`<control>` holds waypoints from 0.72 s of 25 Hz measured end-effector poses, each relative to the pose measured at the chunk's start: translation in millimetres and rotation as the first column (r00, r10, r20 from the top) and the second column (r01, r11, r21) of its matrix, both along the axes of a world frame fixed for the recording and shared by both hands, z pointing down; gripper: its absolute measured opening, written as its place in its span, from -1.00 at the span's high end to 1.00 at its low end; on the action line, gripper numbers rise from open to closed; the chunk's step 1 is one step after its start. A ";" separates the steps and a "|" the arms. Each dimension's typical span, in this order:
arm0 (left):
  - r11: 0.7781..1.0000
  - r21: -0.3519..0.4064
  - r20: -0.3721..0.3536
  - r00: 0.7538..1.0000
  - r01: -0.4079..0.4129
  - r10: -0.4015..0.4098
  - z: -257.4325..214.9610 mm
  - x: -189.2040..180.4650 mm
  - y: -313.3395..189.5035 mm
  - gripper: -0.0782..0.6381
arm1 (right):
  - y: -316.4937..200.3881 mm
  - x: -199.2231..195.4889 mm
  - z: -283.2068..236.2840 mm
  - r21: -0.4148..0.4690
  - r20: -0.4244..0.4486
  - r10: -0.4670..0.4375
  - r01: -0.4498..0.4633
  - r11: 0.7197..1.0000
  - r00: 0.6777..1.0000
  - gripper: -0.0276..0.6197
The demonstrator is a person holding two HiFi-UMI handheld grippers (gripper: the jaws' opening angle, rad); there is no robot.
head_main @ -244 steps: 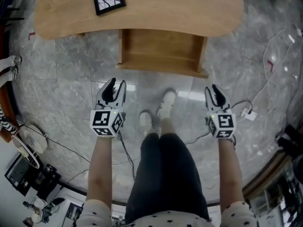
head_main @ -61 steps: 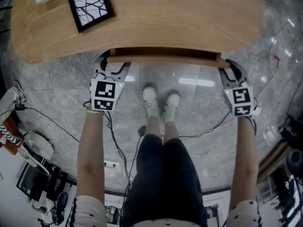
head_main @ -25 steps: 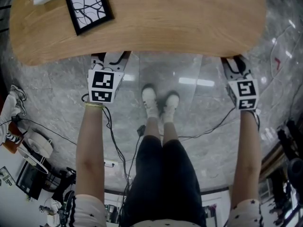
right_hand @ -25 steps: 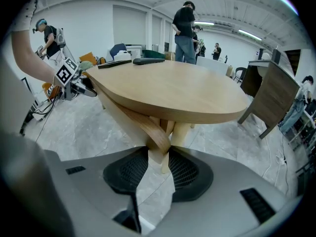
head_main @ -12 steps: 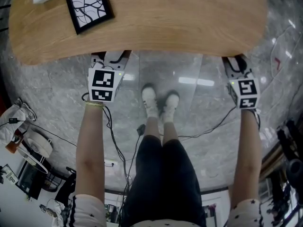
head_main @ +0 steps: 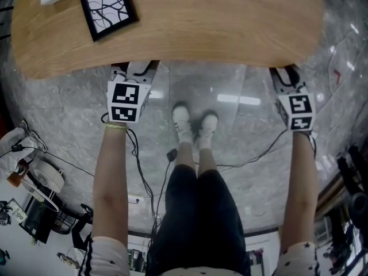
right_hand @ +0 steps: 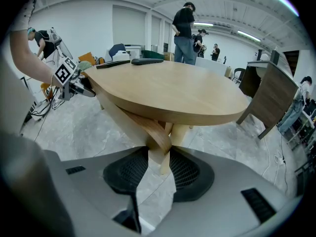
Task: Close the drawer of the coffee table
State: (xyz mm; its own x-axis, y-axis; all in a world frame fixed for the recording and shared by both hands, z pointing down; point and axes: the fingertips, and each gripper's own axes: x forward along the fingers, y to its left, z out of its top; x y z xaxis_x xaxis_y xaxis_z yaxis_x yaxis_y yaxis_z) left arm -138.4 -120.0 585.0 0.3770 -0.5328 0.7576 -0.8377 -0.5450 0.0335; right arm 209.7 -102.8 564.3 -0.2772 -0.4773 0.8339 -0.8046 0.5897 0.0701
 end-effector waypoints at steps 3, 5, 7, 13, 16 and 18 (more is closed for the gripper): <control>1.000 0.004 0.004 1.000 -0.002 0.002 0.3 -0.5 -0.4 0.03 | -0.1 -0.2 0.4 -0.001 0.002 0.001 -0.001 1.000 1.000 0.53; 1.000 0.011 0.013 1.000 0.000 0.000 -0.8 -0.3 0.0 0.03 | 0.5 0.7 -0.3 -0.001 0.005 -0.001 0.001 1.000 1.000 0.53; 1.000 0.020 0.019 1.000 0.003 -0.004 -2.0 -0.4 0.7 0.03 | 1.2 0.5 -1.4 -0.001 0.019 -0.001 0.001 1.000 1.000 0.53; 1.000 0.016 0.025 1.000 0.008 -0.008 -1.8 -1.0 1.7 0.03 | 4.9 -7.0 -2.6 0.000 0.046 -0.016 0.016 1.000 0.999 0.28; 1.000 0.007 0.024 1.000 0.012 -0.013 -1.3 -0.9 2.3 0.01 | 6.8 -8.2 -3.0 0.008 0.041 -0.022 0.022 1.000 0.999 0.22; 1.000 0.006 0.032 0.999 0.008 -0.009 -0.7 -0.8 2.8 -0.02 | 9.4 -8.4 -2.8 0.008 0.033 -0.031 0.031 0.999 0.999 0.21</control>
